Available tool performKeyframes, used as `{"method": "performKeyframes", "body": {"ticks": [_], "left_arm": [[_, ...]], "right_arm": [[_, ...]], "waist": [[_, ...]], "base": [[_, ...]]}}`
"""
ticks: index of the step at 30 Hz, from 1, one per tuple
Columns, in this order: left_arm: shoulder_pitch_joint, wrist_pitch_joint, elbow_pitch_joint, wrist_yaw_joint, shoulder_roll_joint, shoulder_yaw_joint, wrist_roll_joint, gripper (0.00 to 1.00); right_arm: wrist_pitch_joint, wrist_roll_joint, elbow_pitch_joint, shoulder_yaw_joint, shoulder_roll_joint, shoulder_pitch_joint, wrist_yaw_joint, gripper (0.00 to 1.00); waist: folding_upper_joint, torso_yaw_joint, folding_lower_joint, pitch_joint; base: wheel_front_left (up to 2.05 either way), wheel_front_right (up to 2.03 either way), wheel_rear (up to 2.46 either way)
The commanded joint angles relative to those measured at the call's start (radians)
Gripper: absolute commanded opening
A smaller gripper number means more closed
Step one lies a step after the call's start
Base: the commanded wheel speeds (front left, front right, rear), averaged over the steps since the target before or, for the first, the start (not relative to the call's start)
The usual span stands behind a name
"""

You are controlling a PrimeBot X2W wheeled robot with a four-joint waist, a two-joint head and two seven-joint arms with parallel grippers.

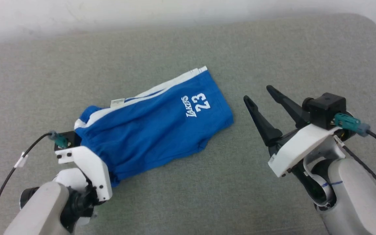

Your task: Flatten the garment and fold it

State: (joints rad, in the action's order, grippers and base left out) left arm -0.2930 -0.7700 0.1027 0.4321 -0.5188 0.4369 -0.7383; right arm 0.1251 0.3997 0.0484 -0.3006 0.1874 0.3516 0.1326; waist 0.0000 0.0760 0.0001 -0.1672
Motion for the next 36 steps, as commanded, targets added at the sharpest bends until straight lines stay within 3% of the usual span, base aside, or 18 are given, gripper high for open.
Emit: {"method": "performKeyframes", "body": {"ticks": [1, 4, 5, 7, 8, 18, 29, 36], "left_arm": [[-0.028, -0.011, 0.023, -0.007, 0.012, 0.011, -0.001, 1.0], [-0.052, -0.038, 0.065, -0.019, 0.032, 0.036, -0.004, 1.0], [-0.056, -0.048, 0.076, -0.024, 0.04, 0.045, -0.008, 0.92], [-0.056, -0.062, 0.092, -0.028, 0.058, 0.058, -0.017, 0.25], [-0.055, -0.065, 0.098, -0.031, 0.067, 0.062, -0.022, 0.0], [-0.05, 0.043, 0.123, -0.049, 0.136, 0.02, -0.061, 0.0], [-0.073, 0.156, -0.041, -0.072, 0.111, 0.009, -0.009, 0.0], [-0.111, 0.167, -0.107, -0.09, 0.108, 0.03, 0.016, 0.0]], "right_arm": [[0.01, -0.012, -0.019, 0.008, -0.004, -0.014, -0.002, 1.0], [0.027, -0.021, -0.047, 0.018, -0.005, -0.02, -0.002, 1.0], [0.032, -0.023, -0.053, 0.022, -0.004, -0.022, -0.002, 1.0], [0.042, -0.025, -0.062, 0.03, 0.0, -0.023, -0.002, 1.0], [0.047, -0.022, -0.065, 0.034, 0.003, -0.023, -0.002, 1.0], [0.141, 0.022, -0.035, 0.068, 0.069, 0.006, -0.002, 1.0], [0.467, 0.21, 0.277, -0.086, 0.127, 0.245, -0.002, 1.0], [0.557, 0.245, 0.463, -0.176, 0.116, 0.42, -0.002, 1.0]], "waist": [[0.0, 0.011, -0.0001, -0.03], [0.0, 0.015, -0.0001, -0.049], [0.0, 0.015, -0.0001, -0.052], [0.0, 0.016, -0.0001, -0.061], [0.0, 0.016, -0.0001, -0.064], [0.0, -0.017, -0.0001, -0.084], [0.0, -0.115, -0.0001, -0.117], [0.0, -0.173, -0.0001, -0.18]], "base": [[0.0, 0.0, 0.0], [0.0, 0.0, 0.0], [0.0, 0.0, 0.0], [0.0, 0.0, 0.0], [0.0, 0.0, 0.0], [0.0, 0.0, 0.0], [0.0, 0.0, 0.0], [0.0, 0.0, 0.0]]}}
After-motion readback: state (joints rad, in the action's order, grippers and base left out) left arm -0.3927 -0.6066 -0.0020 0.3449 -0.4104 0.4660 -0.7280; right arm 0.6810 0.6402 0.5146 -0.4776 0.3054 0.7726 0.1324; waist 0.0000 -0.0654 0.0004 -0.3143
